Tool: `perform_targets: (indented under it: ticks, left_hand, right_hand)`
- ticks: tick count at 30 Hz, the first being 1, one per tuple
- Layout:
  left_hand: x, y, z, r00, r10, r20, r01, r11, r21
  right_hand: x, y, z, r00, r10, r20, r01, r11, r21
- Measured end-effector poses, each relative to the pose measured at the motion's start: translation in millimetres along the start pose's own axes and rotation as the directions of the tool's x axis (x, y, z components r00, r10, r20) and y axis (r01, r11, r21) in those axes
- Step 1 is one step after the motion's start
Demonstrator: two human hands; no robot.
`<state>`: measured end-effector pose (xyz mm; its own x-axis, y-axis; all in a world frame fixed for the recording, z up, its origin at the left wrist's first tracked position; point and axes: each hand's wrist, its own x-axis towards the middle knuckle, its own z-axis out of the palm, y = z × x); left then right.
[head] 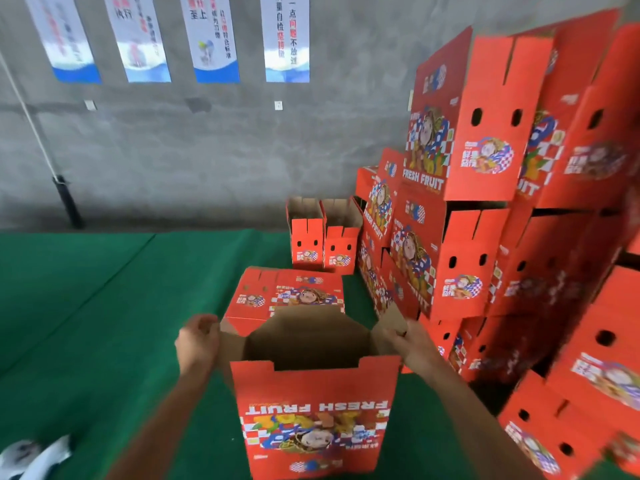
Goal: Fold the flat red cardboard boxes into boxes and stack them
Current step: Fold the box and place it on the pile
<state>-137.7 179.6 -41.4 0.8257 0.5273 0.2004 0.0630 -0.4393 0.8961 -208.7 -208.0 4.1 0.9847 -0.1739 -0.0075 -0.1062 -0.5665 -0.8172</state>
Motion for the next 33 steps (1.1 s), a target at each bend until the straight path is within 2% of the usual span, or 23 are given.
perform_targets:
  ticks: [3, 5, 6, 8, 9, 10, 11, 12, 13, 14, 15, 17, 19, 21, 22, 24, 25, 26, 27, 30, 31, 33]
  left_hand:
    - [0.9, -2.1, 3.4, 1.0, 0.028, -0.014, -0.027, 0.999, 0.032]
    - [1.7, 2.2, 6.3, 0.973, 0.228, -0.039, -0.221, 0.966, 0.134]
    - [1.2, 1.7, 7.1, 0.933, 0.359, -0.022, -0.345, 0.909, 0.234]
    - [2.7, -9.0, 4.7, 0.792, 0.608, 0.057, -0.571, 0.705, 0.42]
    - [4.5, -15.6, 2.5, 0.728, 0.677, 0.11, -0.648, 0.626, 0.433]
    - [5.5, -20.7, 0.7, 0.674, 0.721, 0.161, -0.714, 0.581, 0.39]
    - [6.4, -25.4, 0.6, 0.622, 0.753, 0.215, -0.775, 0.553, 0.305]
    - [7.7, -28.2, 2.1, 0.561, 0.784, 0.266, -0.828, 0.522, 0.206]
    - [9.3, -28.7, 4.0, 0.505, 0.805, 0.311, -0.861, 0.495, 0.117]
    - [10.7, -27.2, 5.9, 0.46, 0.813, 0.357, -0.879, 0.473, 0.055]
    - [10.7, -25.7, 7.6, 0.421, 0.812, 0.403, -0.891, 0.454, 0.016]
    - [9.6, -23.1, 8.2, 0.375, 0.796, 0.474, -0.902, 0.432, -0.012]
    - [11.2, -20.8, 3.9, 0.423, 0.757, 0.499, -0.868, 0.497, -0.018]
    - [8.6, -21.0, -2.2, 0.538, 0.659, 0.525, -0.759, 0.65, -0.038]
    - [6.5, -21.2, -6.2, 0.598, 0.591, 0.541, -0.667, 0.742, -0.073]
    - [-2.4, -19.3, -16.0, 0.686, 0.441, 0.578, -0.384, 0.895, -0.227]
    - [-8.8, -18.2, -21.4, 0.719, 0.391, 0.575, -0.255, 0.918, -0.305]
    - [-14.0, -18.0, -26.7, 0.75, 0.377, 0.543, -0.196, 0.911, -0.363]
    - [-18.9, -18.7, -30.4, 0.768, 0.384, 0.513, -0.18, 0.898, -0.402]
    - [-32.6, -31.4, -32.8, 0.721, 0.44, 0.534, -0.212, 0.875, -0.435]
    - [-34.9, -36.4, -30.0, 0.734, 0.422, 0.532, -0.215, 0.887, -0.408]
    - [-38.0, -35.2, -22.5, 0.818, 0.294, 0.495, -0.122, 0.929, -0.35]
  right_hand:
    - [-4.7, 12.1, 1.4, 0.998, 0.049, 0.038, -0.055, 0.981, 0.185]
    - [-1.6, 16.1, 3.1, 1.0, -0.028, -0.001, 0.027, 0.978, 0.209]
    - [-0.1, 16.6, 4.9, 0.997, -0.066, -0.035, 0.072, 0.977, 0.202]
    - [3.6, 19.6, 7.3, 0.987, -0.119, -0.109, 0.121, 0.993, 0.016]
    - [5.6, 20.6, 7.4, 0.97, -0.196, -0.142, 0.167, 0.966, -0.195]
    - [8.1, 22.8, 6.1, 0.939, -0.317, -0.13, 0.233, 0.868, -0.439]
    - [10.5, 22.6, 3.0, 0.902, -0.43, -0.043, 0.317, 0.726, -0.61]
    - [13.6, 20.5, 0.6, 0.871, -0.483, 0.084, 0.398, 0.597, -0.697]
    - [18.4, 17.9, 1.2, 0.856, -0.475, 0.205, 0.458, 0.512, -0.727]
    - [23.6, 16.1, 5.3, 0.855, -0.426, 0.296, 0.49, 0.473, -0.733]
    - [28.0, 13.3, 12.0, 0.879, -0.33, 0.344, 0.471, 0.483, -0.739]
    - [36.7, 3.7, 23.0, 0.92, -0.153, 0.362, 0.375, 0.616, -0.693]
    - [45.5, -1.2, 30.0, 0.911, -0.153, 0.383, 0.374, 0.7, -0.609]
    - [50.1, -2.7, 32.3, 0.883, -0.251, 0.396, 0.447, 0.708, -0.547]
    - [52.4, -1.8, 34.0, 0.87, -0.303, 0.39, 0.473, 0.735, -0.485]
    - [59.1, 0.1, 39.7, 0.865, -0.356, 0.355, 0.479, 0.796, -0.37]
    - [61.9, -0.4, 42.7, 0.872, -0.355, 0.336, 0.462, 0.824, -0.328]
    - [64.7, -2.3, 45.2, 0.885, -0.337, 0.322, 0.432, 0.851, -0.298]
    - [66.1, -4.9, 46.5, 0.901, -0.304, 0.31, 0.389, 0.883, -0.264]
    - [74.1, -8.6, 47.1, 0.924, -0.222, 0.31, 0.298, 0.928, -0.222]
    - [77.4, -8.2, 46.8, 0.927, -0.203, 0.316, 0.275, 0.939, -0.206]
    - [82.4, -5.2, 46.7, 0.93, -0.181, 0.32, 0.242, 0.956, -0.164]
